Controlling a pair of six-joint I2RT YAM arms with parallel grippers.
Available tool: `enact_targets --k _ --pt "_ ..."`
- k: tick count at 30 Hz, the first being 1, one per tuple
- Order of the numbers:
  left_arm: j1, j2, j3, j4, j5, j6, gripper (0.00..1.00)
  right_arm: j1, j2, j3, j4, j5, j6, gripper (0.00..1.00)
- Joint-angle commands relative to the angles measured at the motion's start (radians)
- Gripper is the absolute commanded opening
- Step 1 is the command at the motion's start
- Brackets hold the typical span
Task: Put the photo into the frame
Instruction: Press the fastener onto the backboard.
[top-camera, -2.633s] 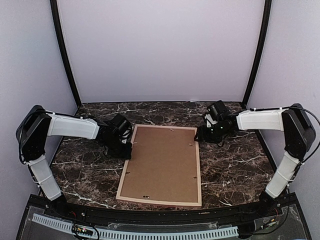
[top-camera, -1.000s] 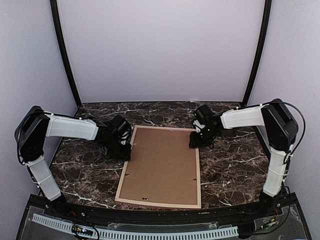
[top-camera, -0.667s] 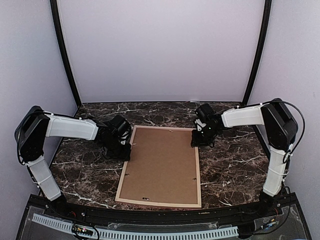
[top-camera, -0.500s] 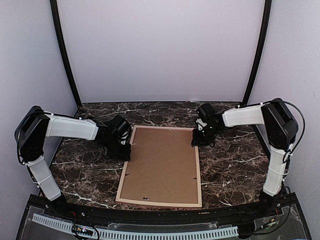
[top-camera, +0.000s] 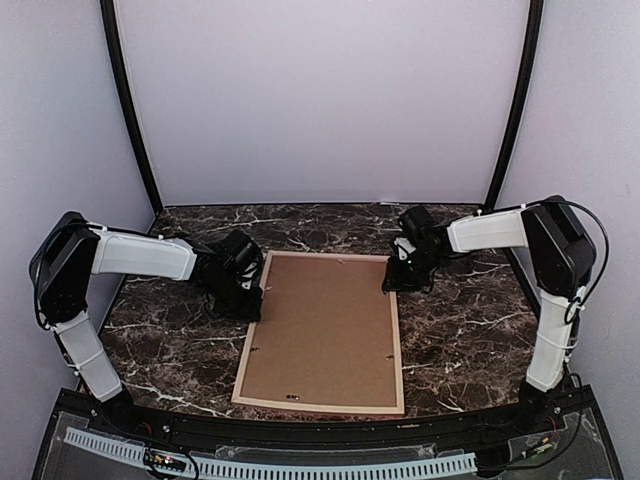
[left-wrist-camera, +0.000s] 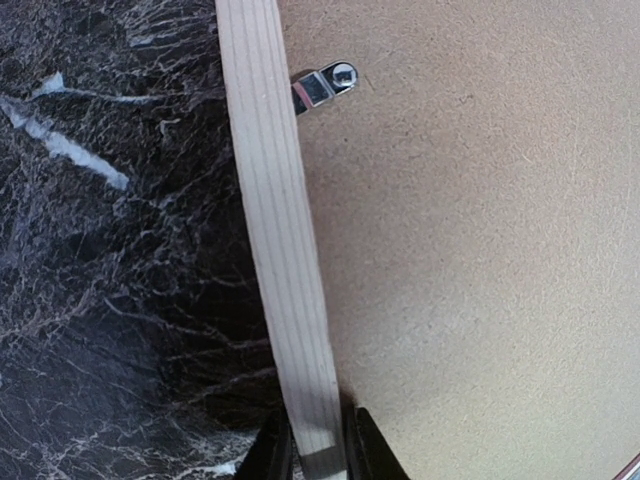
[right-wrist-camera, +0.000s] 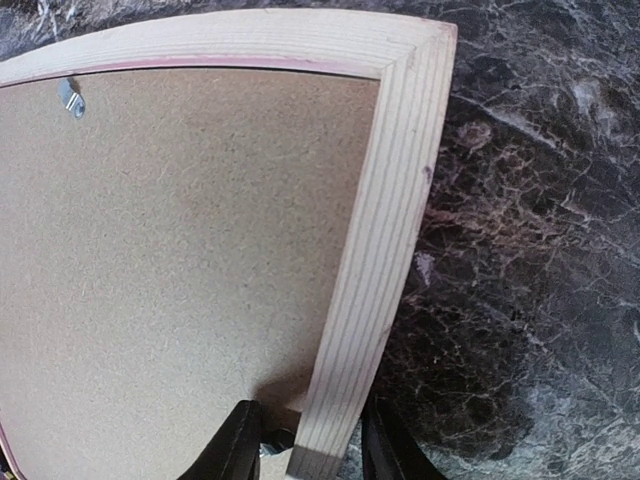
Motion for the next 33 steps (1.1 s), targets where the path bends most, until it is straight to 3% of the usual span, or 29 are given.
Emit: enact_targets --k 1,13,20,33 --pt "-0.015 -0.007 -0.003 -0.011 0.03 0.009 0.18 -0.008 0.039 -0.006 -0.021 -0.011 -0.045 0.36" --pt "-0.014 -0.008 -0.004 -0.011 0.029 0.009 0.18 -0.059 0.064 -0.014 -0.039 -0.091 -0.098 0.31" --pt "-0.014 -0.01 -0.004 -0.014 0.029 0.009 0.18 -0.063 0.072 0.004 -0.077 -0.061 -0.13 0.29" --pt "-0.015 -0.01 0.0 -0.019 0.028 0.008 0.18 -0.065 0.073 0.042 -0.155 -0.035 -0.236 0.32"
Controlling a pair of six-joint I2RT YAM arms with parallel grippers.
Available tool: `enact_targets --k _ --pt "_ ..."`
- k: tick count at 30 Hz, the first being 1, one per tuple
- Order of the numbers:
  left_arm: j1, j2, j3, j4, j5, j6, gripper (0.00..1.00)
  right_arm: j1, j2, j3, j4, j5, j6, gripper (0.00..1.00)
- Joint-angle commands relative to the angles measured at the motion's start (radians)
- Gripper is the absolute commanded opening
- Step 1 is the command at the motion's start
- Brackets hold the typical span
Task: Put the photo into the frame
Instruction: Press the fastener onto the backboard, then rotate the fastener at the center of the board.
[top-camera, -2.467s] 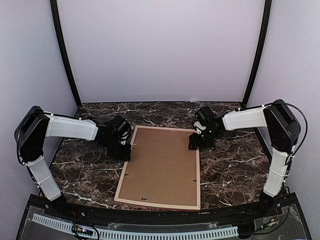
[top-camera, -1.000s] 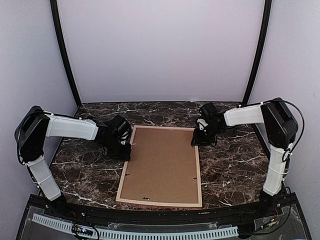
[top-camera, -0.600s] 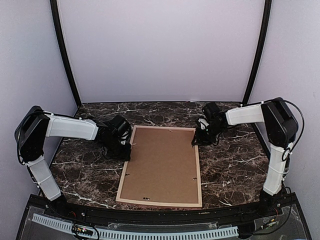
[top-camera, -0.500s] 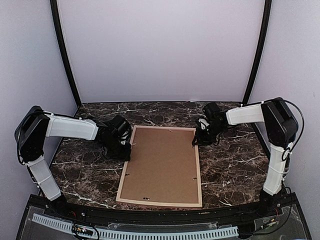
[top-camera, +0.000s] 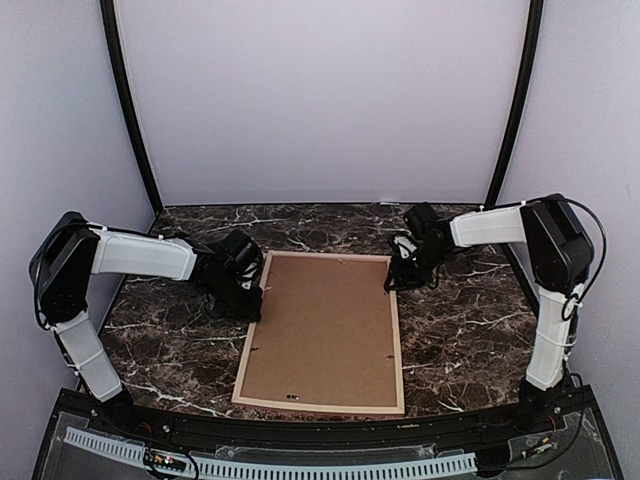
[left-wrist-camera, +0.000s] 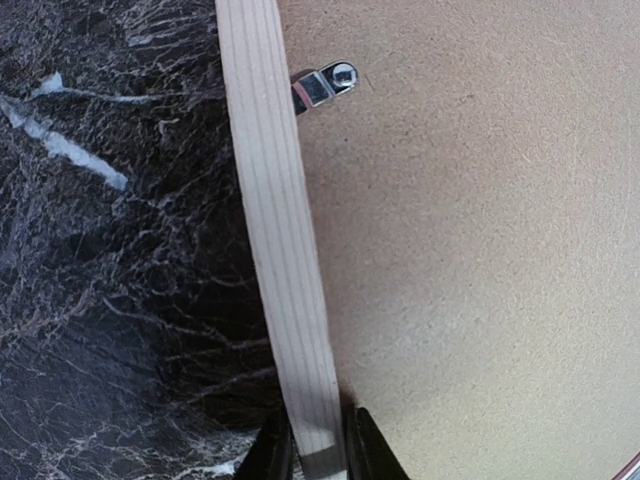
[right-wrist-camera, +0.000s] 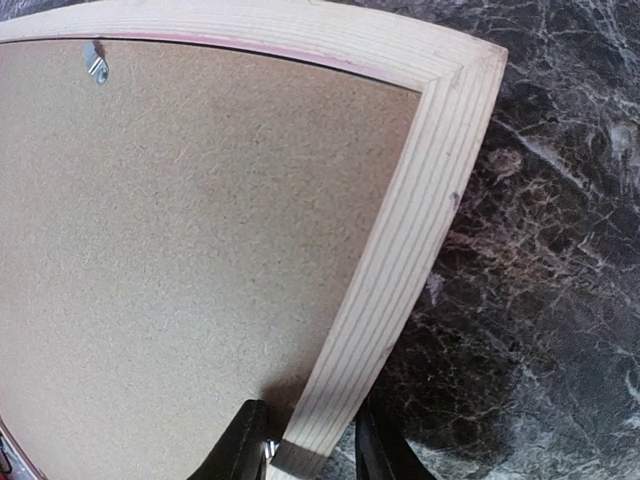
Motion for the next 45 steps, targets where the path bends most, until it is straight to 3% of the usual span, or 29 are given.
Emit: enact_targets --k 1,10,15,28,35,38,41,45 --pt "-0.015 -0.01 0.001 -0.021 0.026 0.009 0.18 -0.01 0.044 0.005 -0.101 0.05 -0.069 0.34" --pt "-0.015 -0.011 0.003 -0.014 0.024 -0.016 0.18 -0.056 -0.016 0.02 -0.076 -0.058 -0.038 0.52" --pt "-0.015 -0.015 0.001 0.003 0.02 -0.043 0.18 -0.046 -0.107 -0.071 -0.041 -0.074 0.021 0.58" --pt "-0.015 -0.022 0.023 0.019 0.0 -0.056 0.29 0.121 -0.282 -0.319 0.067 0.028 0.186 0.63" --pt "-0.014 -0.041 0.041 0.035 -0.001 -0.05 0.49 0.143 -0.248 -0.333 0.062 0.075 0.175 0.55" --pt "-0.015 -0.057 0.055 0.033 -0.016 -0.024 0.61 0.142 -0.215 -0.305 0.027 0.09 0.134 0.45" --pt "-0.012 -0.075 0.077 0.041 -0.043 0.034 0.81 0.141 -0.182 -0.255 -0.021 0.103 0.07 0.32" --pt "0.007 -0.071 0.115 0.077 -0.058 0.126 0.95 0.138 -0.119 -0.179 -0.092 0.113 -0.026 0.2"
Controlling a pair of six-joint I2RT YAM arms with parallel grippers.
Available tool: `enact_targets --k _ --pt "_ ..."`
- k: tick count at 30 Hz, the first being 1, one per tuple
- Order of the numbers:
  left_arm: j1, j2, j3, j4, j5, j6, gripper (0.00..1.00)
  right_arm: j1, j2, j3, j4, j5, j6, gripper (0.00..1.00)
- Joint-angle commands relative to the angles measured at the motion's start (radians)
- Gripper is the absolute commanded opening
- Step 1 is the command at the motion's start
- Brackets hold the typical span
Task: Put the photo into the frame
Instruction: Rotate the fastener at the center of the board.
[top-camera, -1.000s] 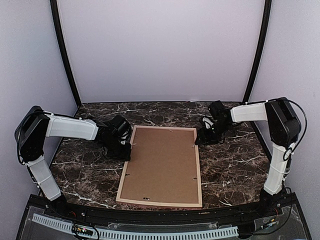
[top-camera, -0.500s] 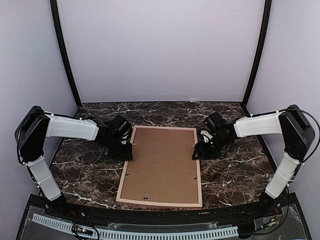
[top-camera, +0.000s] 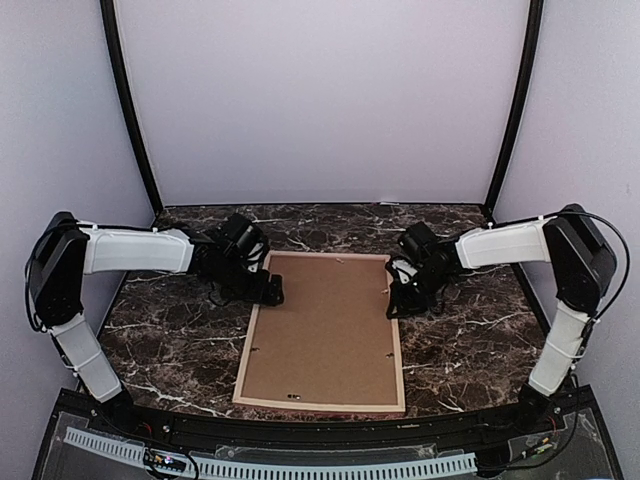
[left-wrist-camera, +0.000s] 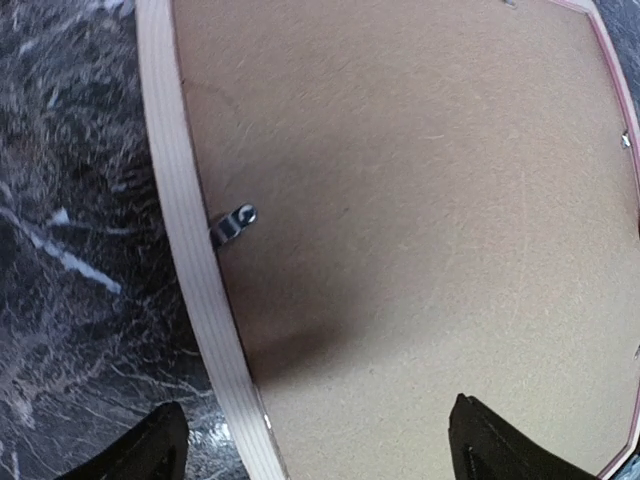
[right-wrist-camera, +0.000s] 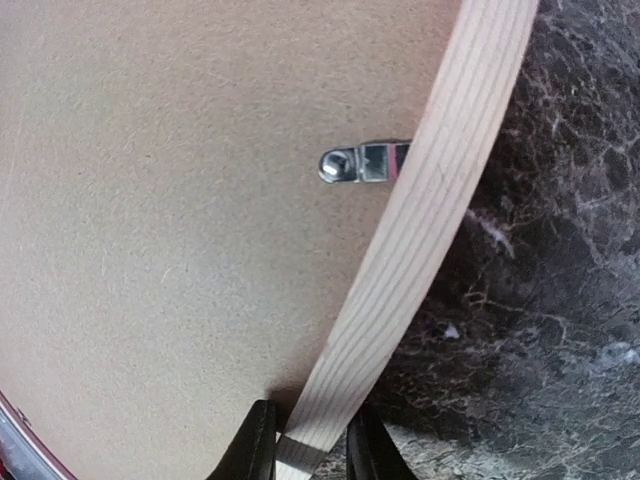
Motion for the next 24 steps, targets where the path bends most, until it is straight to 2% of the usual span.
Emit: enact_targets --k 1,2,5,15,18,20,24 --pt "0.023 -0.039 0.062 0.045 0.003 0.121 0.96 -0.003 0.09 0.078 -0.094 0.063 -0.145 0.18" --pt "0.035 -0.026 0.084 0.048 0.014 0.153 0.96 -0.004 0.101 0.096 -0.111 0.071 -0.172 0.16" --pt "0.062 0.007 0.152 0.049 0.068 0.231 0.97 -0.006 0.126 0.168 -0.155 0.117 -0.247 0.0" --pt "0.163 0.175 0.335 0.006 0.162 0.539 0.97 -0.035 0.222 0.336 -0.251 0.142 -0.522 0.01" --pt "0.178 0.245 0.409 -0.033 0.165 0.6 0.97 -0.062 0.247 0.362 -0.238 0.118 -0.558 0.07" --pt "0.184 0.293 0.457 -0.057 0.184 0.631 0.96 -0.081 0.249 0.384 -0.227 0.096 -0.563 0.15" --pt "0.187 0.372 0.534 -0.074 0.224 0.678 0.93 -0.108 0.202 0.383 -0.177 0.031 -0.55 0.4"
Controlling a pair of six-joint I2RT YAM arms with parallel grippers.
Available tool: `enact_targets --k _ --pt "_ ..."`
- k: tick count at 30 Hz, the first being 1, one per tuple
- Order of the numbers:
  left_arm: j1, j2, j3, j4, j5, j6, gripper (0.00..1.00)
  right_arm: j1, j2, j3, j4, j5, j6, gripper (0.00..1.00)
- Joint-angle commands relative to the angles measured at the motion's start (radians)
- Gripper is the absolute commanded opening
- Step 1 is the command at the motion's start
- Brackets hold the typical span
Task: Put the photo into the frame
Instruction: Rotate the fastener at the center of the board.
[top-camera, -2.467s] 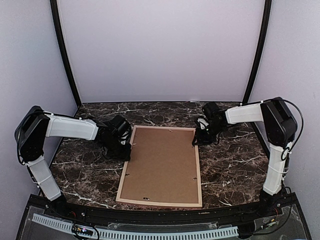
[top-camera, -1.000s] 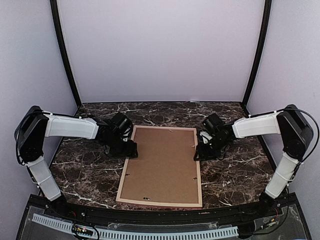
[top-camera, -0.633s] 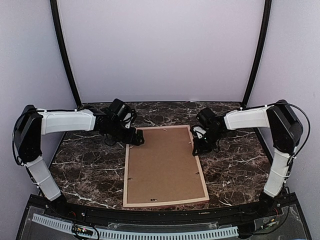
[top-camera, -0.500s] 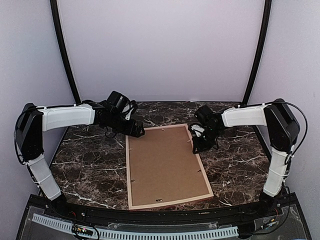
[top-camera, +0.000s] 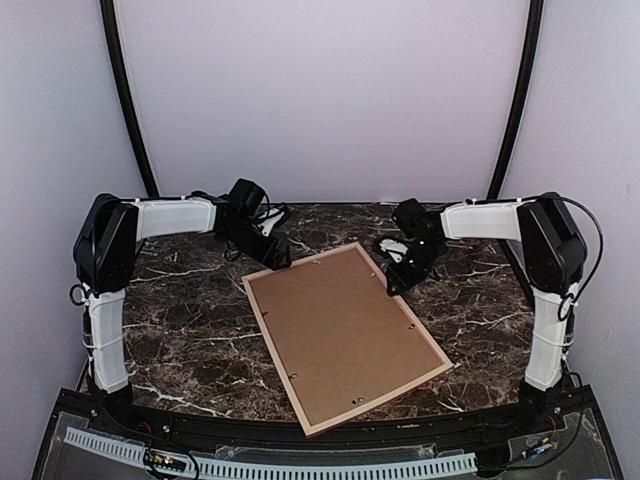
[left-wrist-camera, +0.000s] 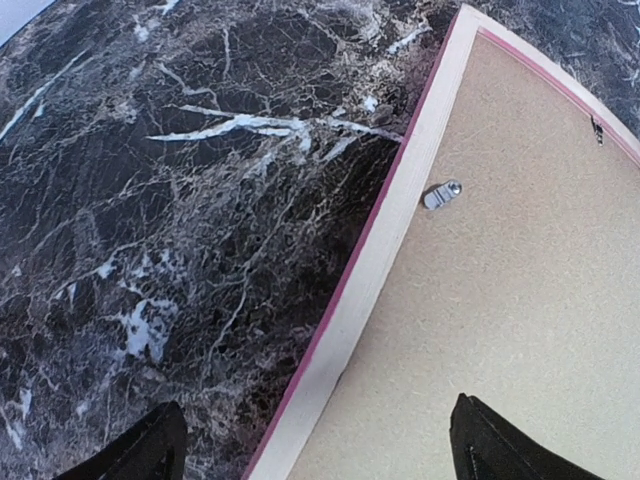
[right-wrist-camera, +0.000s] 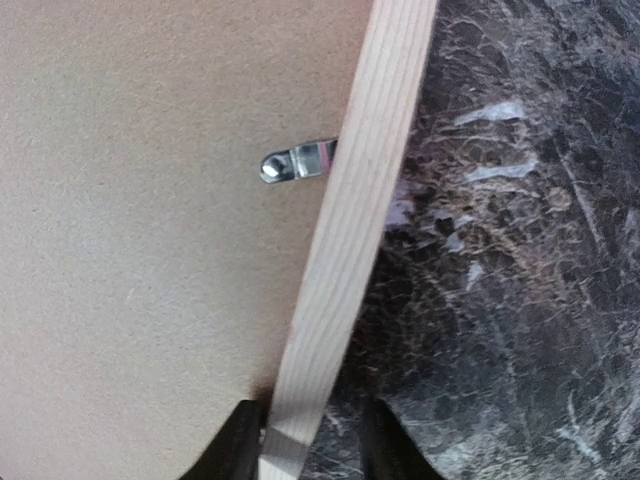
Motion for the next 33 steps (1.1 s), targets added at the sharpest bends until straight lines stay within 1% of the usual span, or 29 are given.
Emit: enact_targets --k 1,4,5,11,15,19,21,22,23,24,26,30,33 --pt "0.004 0.048 0.093 -0.063 0.069 0.107 0.92 -0.034 -0.038 0.009 0.057 -0.052 -0.049 0.44" --pt "0.004 0.109 0.164 -0.089 0.106 0.132 0.86 -0.042 -0.084 -0.023 0.084 -0.06 -0.031 0.52" --pt "0.004 0.121 0.177 -0.096 0.114 0.135 0.82 -0.043 -0.098 -0.035 0.088 -0.052 -0.023 0.53" --pt "0.004 0.226 0.29 -0.144 0.145 0.155 0.69 -0.047 -0.178 -0.121 0.113 -0.033 0.058 0.54" --pt "0.004 0.265 0.329 -0.144 0.154 0.155 0.65 -0.052 -0.25 -0.201 0.164 -0.081 0.157 0.56" --pt "0.004 0.281 0.33 -0.124 0.149 0.137 0.59 -0.052 -0.314 -0.282 0.213 -0.142 0.245 0.57" --pt "0.004 0.285 0.329 -0.114 0.134 0.122 0.54 -0.052 -0.338 -0.322 0.224 -0.143 0.272 0.57" --pt "0.004 0.286 0.328 -0.111 0.129 0.116 0.49 -0.052 -0.35 -0.338 0.226 -0.141 0.282 0.57" --pt "0.004 0.287 0.323 -0.105 0.114 0.102 0.46 -0.052 -0.361 -0.351 0.227 -0.134 0.291 0.57" --pt "0.004 0.288 0.321 -0.103 0.108 0.097 0.4 -0.052 -0.371 -0.364 0.226 -0.128 0.301 0.57" --pt "0.004 0.286 0.31 -0.1 0.086 0.075 0.32 -0.052 -0.39 -0.381 0.22 -0.115 0.322 0.57" --pt "0.004 0.273 0.268 -0.089 0.047 0.023 0.23 -0.052 -0.43 -0.405 0.205 -0.093 0.387 0.57" --pt "0.005 0.238 0.19 -0.051 0.004 -0.028 0.18 -0.053 -0.462 -0.414 0.193 -0.073 0.451 0.59"
